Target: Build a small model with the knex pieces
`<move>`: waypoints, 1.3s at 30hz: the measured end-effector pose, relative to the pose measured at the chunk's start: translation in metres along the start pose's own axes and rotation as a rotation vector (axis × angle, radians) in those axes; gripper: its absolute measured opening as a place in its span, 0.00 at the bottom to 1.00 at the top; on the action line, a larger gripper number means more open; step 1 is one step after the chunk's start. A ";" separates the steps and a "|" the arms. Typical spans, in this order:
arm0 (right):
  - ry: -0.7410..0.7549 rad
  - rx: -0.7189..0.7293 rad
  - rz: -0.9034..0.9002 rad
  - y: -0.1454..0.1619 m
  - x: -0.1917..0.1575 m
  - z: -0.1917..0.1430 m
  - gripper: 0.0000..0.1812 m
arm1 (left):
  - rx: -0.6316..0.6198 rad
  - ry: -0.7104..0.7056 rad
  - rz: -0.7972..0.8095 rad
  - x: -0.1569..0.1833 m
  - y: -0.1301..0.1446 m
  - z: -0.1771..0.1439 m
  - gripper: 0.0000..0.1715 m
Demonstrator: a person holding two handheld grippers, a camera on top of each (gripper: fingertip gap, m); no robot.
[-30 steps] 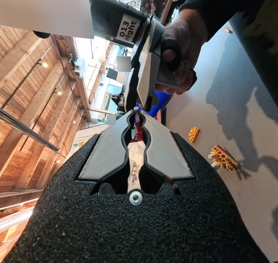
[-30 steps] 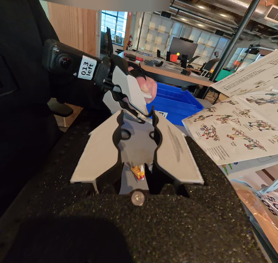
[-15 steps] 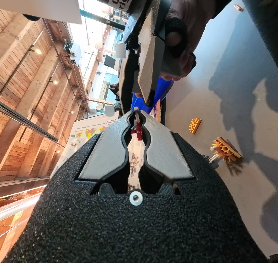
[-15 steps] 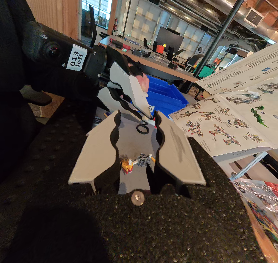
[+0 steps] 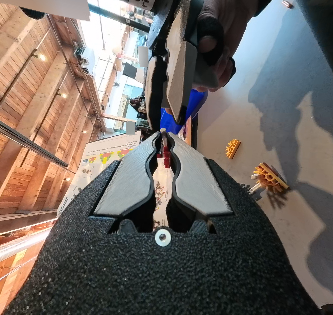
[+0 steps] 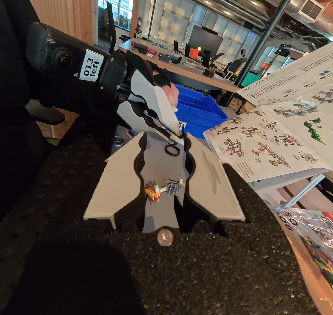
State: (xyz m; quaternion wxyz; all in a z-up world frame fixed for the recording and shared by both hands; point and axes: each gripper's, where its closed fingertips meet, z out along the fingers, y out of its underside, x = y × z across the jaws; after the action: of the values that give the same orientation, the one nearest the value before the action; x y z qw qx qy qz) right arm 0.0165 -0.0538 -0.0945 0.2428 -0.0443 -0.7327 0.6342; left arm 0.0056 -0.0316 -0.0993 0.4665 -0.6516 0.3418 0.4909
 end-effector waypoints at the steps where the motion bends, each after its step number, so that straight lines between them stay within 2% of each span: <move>1: 0.001 0.004 -0.005 -0.001 0.000 0.000 0.22 | 0.003 -0.001 0.001 0.000 -0.001 0.000 0.02; 11: 0.037 -0.046 -0.080 0.004 -0.002 0.005 0.27 | -0.020 0.010 -0.007 0.001 0.003 0.001 0.02; 20: 0.186 -0.301 -0.342 0.037 0.009 0.016 0.30 | -0.130 0.088 -0.071 0.016 0.025 0.009 0.02; 24: 0.220 -0.363 -0.400 0.045 0.012 0.018 0.31 | -0.154 0.102 -0.088 0.018 0.030 0.012 0.02; 31: 0.206 -0.405 -0.447 0.050 0.010 0.015 0.24 | -0.142 0.164 -0.088 0.029 0.029 0.010 0.01; 35: 0.168 -0.382 -0.426 0.049 0.005 0.014 0.19 | -0.097 0.207 -0.079 0.035 0.024 0.005 0.01; 39: 0.178 -0.314 -0.387 0.038 0.007 0.012 0.19 | -0.053 0.178 -0.098 0.026 0.019 0.002 0.02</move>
State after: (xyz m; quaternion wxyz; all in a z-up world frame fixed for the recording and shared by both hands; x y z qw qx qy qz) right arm -0.0042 -0.0548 -0.1297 0.4131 0.0037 -0.7929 0.4480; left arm -0.0048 -0.0356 -0.1296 0.4403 -0.7208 0.3363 0.4166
